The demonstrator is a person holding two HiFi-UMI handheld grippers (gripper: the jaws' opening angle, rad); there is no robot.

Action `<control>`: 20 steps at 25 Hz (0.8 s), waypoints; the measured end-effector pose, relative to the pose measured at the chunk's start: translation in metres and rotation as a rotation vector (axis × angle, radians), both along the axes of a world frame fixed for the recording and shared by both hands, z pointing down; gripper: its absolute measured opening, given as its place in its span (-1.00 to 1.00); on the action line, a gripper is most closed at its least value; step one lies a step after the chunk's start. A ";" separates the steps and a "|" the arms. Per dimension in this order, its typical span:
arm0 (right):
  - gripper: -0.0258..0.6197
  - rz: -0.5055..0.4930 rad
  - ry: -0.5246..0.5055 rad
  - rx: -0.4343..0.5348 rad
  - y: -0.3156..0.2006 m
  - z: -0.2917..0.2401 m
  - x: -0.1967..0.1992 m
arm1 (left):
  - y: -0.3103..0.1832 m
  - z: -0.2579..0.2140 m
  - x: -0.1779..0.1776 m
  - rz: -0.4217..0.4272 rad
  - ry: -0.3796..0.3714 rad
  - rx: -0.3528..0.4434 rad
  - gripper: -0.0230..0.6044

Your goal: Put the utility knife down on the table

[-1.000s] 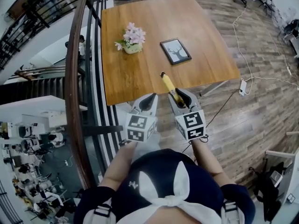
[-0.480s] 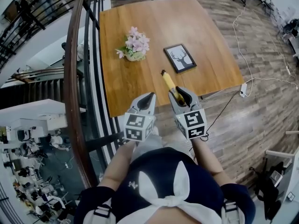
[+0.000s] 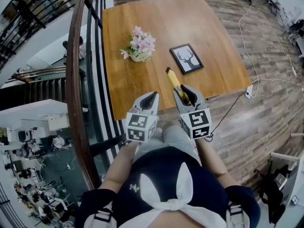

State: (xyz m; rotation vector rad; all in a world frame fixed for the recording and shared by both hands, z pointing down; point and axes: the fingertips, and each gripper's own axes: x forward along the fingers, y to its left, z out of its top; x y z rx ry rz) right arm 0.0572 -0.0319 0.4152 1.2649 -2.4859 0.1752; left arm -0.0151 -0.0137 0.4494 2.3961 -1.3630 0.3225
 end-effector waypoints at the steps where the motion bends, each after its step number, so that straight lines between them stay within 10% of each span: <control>1: -0.54 0.001 -0.002 0.002 -0.001 -0.001 -0.001 | -0.001 0.000 0.000 0.001 -0.002 0.000 -0.87; 20: -0.54 0.022 -0.013 0.023 -0.060 -0.001 -0.007 | -0.048 0.013 -0.023 -0.024 -0.004 -0.018 -0.87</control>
